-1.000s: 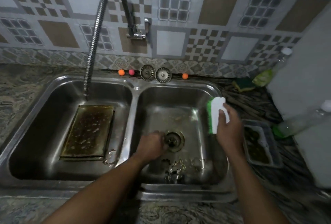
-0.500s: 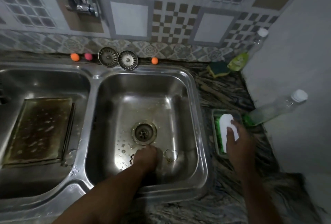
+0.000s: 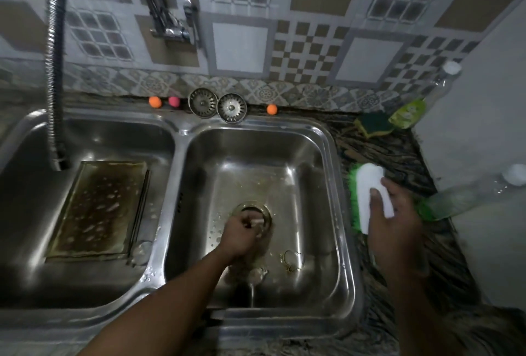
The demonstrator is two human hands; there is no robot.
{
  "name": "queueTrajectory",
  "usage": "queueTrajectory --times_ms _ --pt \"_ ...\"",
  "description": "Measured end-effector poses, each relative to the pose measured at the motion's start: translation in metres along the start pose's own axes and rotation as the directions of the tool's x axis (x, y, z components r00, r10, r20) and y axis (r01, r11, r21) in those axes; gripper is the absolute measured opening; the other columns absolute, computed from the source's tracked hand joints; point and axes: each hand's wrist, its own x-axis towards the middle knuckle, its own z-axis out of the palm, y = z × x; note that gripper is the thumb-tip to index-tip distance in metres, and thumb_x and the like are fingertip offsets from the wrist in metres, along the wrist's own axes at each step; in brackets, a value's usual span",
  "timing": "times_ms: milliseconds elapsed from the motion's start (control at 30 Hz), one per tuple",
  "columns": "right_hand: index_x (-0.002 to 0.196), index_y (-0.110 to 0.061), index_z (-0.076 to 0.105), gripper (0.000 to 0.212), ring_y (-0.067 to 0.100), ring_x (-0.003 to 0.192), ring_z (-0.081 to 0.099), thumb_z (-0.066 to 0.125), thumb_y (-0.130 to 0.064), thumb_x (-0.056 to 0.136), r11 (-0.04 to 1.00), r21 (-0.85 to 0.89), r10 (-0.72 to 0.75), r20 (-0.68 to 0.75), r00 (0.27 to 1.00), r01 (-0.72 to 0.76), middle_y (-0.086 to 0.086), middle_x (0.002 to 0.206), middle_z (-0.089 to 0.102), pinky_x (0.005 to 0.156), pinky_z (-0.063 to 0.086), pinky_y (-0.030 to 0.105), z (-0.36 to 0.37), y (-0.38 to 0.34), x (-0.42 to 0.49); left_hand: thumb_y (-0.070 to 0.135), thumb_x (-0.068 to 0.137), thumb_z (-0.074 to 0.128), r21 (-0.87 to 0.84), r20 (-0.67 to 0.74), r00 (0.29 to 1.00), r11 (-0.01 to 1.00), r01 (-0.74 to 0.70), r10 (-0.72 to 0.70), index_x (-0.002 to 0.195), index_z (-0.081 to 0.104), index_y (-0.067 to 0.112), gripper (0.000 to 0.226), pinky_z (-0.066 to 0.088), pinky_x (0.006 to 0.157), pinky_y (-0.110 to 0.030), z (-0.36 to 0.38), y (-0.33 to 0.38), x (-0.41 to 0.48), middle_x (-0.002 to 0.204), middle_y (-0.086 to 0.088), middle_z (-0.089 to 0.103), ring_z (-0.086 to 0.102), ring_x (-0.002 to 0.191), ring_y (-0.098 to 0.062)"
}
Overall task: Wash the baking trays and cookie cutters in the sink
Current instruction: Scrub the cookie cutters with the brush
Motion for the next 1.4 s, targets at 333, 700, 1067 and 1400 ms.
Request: queueTrajectory --times_ms 333,700,1067,1400 --pt "0.11 -0.02 0.074 0.024 -0.007 0.098 0.063 0.072 -0.026 0.087 0.982 0.164 -0.164 0.486 0.858 0.094 -0.014 0.107 0.072 0.08 0.039 0.0 0.102 -0.062 -0.041 0.0 0.077 0.072 -0.096 -0.048 0.96 0.956 -0.279 0.275 0.144 0.041 0.022 0.077 0.055 0.092 -0.031 -0.058 0.06 -0.014 0.118 0.004 0.064 0.063 0.103 0.003" --pt "0.104 -0.027 0.076 0.02 -0.01 0.097 0.062 0.072 -0.033 0.086 0.975 0.176 -0.199 0.449 0.871 0.133 -0.019 0.101 0.073 0.086 0.047 0.013 0.102 -0.085 -0.049 0.007 0.081 0.073 0.023 -0.019 0.937 0.937 -0.349 0.349 0.154 0.025 0.02 0.089 0.055 0.094 -0.04 -0.092 0.067 -0.041 0.121 -0.001 0.064 0.059 0.114 -0.006" --pt "0.105 -0.024 0.075 0.019 -0.011 0.091 0.062 0.07 -0.029 0.088 0.967 0.253 -0.072 0.342 0.937 -0.018 -0.025 0.088 0.068 0.071 0.044 0.007 0.108 -0.094 -0.068 -0.003 0.091 0.062 -0.629 0.126 0.986 0.778 -0.008 0.112 0.123 0.064 0.009 0.034 0.057 0.091 -0.04 -0.099 0.094 -0.045 0.116 -0.014 0.071 0.068 0.108 -0.029" --pt "0.106 -0.022 0.075 0.021 -0.017 0.09 0.059 0.071 -0.028 0.087 0.979 0.192 -0.129 0.302 0.944 0.073 -0.021 0.094 0.07 0.078 0.046 0.006 0.115 -0.098 -0.062 -0.005 0.09 0.061 -0.7 0.143 0.986 0.713 0.041 0.084 0.124 0.063 0.005 0.036 0.053 0.096 -0.05 -0.1 0.093 -0.044 0.111 -0.017 0.072 0.069 0.097 -0.031"
